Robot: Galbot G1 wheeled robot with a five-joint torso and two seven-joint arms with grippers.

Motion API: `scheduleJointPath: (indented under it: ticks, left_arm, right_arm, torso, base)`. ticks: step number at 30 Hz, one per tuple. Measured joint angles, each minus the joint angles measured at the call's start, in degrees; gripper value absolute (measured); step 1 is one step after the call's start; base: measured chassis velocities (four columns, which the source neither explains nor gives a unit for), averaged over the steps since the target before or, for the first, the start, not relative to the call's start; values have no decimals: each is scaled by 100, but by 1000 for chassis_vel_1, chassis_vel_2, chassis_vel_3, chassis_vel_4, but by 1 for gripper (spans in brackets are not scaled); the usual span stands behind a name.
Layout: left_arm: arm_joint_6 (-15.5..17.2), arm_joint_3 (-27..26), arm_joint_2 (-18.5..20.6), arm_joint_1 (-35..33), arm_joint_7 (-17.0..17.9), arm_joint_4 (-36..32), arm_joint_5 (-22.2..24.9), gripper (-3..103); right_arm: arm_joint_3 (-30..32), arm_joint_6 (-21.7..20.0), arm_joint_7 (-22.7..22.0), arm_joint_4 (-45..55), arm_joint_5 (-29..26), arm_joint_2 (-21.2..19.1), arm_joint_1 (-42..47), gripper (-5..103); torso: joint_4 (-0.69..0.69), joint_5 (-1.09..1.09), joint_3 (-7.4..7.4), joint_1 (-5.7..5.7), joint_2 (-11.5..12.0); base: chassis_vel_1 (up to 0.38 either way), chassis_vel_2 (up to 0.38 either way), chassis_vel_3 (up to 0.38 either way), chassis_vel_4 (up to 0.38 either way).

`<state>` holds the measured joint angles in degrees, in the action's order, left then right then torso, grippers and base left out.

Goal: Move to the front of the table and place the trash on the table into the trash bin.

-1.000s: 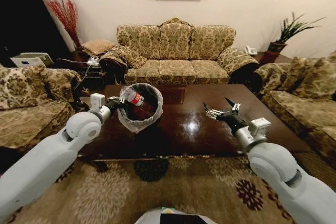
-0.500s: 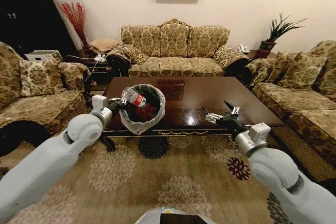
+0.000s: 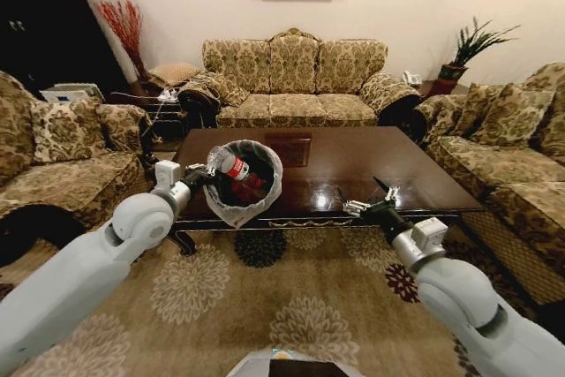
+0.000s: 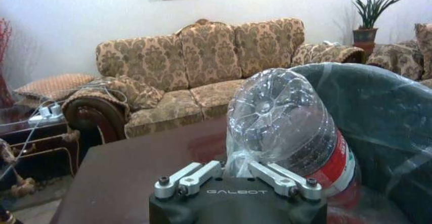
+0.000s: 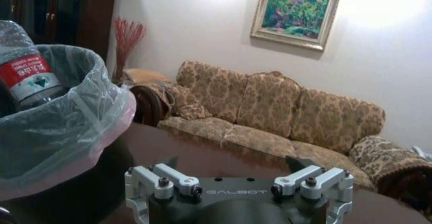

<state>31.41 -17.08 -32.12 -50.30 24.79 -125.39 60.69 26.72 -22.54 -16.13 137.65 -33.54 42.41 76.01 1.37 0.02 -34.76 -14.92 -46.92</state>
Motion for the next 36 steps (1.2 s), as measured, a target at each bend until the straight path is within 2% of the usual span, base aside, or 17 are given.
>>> scheduleJointPath:
  ticks: [18,22,23,26,32,36]
  left_arm:
    - [20,46,-16,-3,12,71,-27,1]
    - [24,62,-23,-3,10,72,-32,1]
    - [31,64,-27,-1,7,71,-33,1]
    - [39,63,-35,-10,5,71,-34,1]
    - [43,16,-41,-50,45,51,-34,1]
    - [62,-14,-78,-106,115,25,-27,1]
  right_arm:
    - [-2,-86,-35,101,-9,47,59,100]
    - [6,-100,-35,94,-12,54,61,100]
    - [21,-119,-37,87,-15,55,67,100]
    - [35,-153,-62,92,-22,54,90,100]
    - [40,-161,-64,110,-25,58,117,100]
    - [49,-160,-63,126,-23,60,157,100]
  torso:
    - [3,-9,-2,-5,0]
    - [1,-4,-1,-4,-1]
    - [-2,7,-1,-3,-1]
    - [-9,1,-2,-5,-1]
    - [2,-2,-2,-3,-1]
    - [3,-2,-2,-4,-1]
  base:
    - [229,222,-216,-200]
    - [112,-10,-74,51]
    - [37,-72,-70,97]
    - [34,-172,-94,169]
    - [132,-200,-151,196]
    - [288,-222,-286,269]
